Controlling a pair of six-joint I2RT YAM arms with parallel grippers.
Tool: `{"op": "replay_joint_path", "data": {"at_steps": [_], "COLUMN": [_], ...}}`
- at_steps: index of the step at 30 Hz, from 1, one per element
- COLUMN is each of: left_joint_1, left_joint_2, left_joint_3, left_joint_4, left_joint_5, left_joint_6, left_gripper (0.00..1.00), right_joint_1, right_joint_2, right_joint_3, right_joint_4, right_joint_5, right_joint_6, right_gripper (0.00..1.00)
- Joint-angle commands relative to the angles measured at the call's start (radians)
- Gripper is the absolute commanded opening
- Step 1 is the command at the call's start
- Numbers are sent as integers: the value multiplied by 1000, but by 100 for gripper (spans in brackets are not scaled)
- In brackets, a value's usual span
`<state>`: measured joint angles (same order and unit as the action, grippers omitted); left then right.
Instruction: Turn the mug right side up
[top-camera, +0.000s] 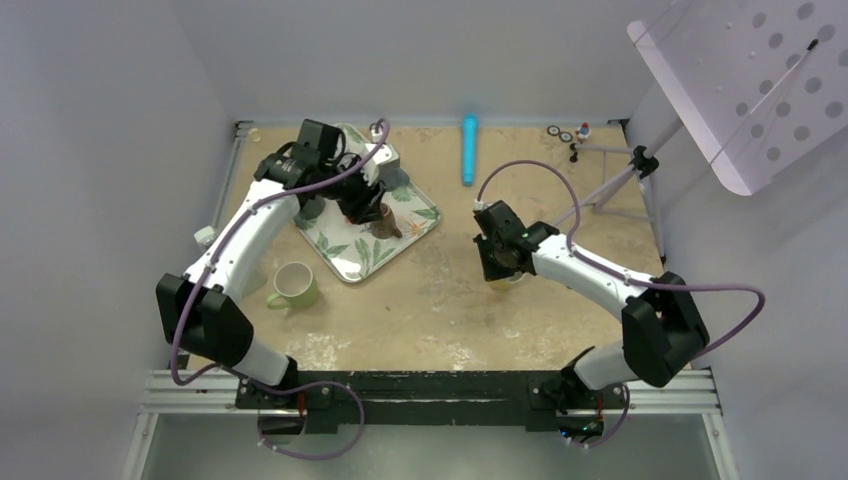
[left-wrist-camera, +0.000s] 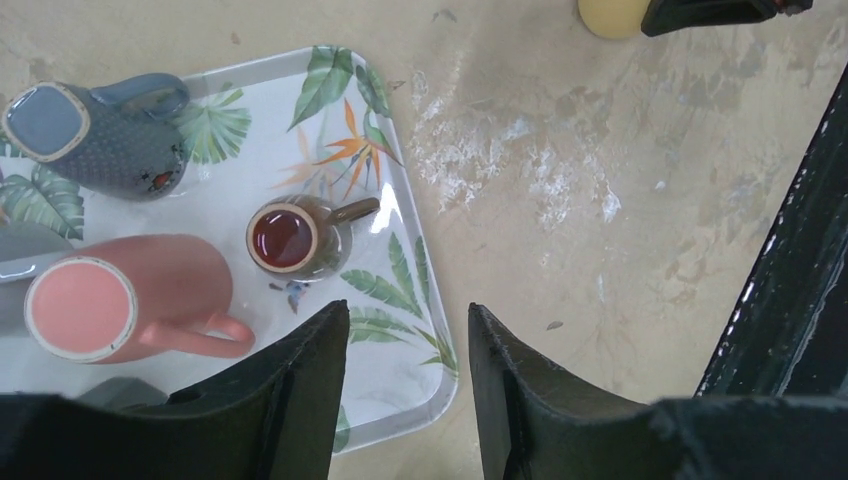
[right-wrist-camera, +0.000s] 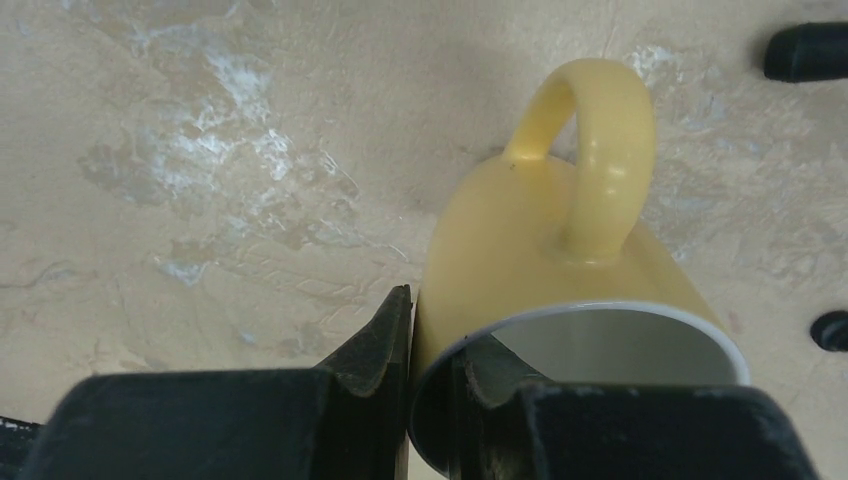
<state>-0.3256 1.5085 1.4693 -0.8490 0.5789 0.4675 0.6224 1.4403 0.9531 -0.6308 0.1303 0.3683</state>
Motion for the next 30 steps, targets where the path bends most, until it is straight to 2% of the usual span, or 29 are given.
{"op": "replay_joint_path", "data": {"at_steps": [1, 5, 9, 12, 15, 17, 22, 30], "left_joint_1": [-27, -63, -113, -122, -126, -133, -147, -196], "left_joint_2": [41, 85, 96, 122, 169, 201, 295, 424], "left_joint_3": [37, 57, 14, 4, 25, 37, 77, 139], "left_joint_4": [-37, -86, -74, -50, -48, -55, -72, -43], "left_joint_5": [-44, -67, -111, -92, -83, -95, -141, -226], "left_joint_6": [156, 249, 439, 509, 567, 642, 788, 841], "left_gripper": [51, 51, 57, 59, 60, 60, 56, 56], "right_joint_1": [-14, -14, -13, -14, -14, -14, -28, -95], "right_joint_2": [39, 68, 37, 1, -26, -43, -87, -131], "right_joint_3": [-41, -10, 44, 103, 172, 214, 282, 251], "right_joint_4": [142, 116, 58, 23, -32, -77, -174, -181], "right_joint_5": [-13, -5, 13, -17, -23, -7, 68, 60], "right_joint_6": [9, 8, -6, -18, -23, -24, -16, -22], "right_gripper": [0, 0, 25, 42, 55, 61, 70, 72]}}
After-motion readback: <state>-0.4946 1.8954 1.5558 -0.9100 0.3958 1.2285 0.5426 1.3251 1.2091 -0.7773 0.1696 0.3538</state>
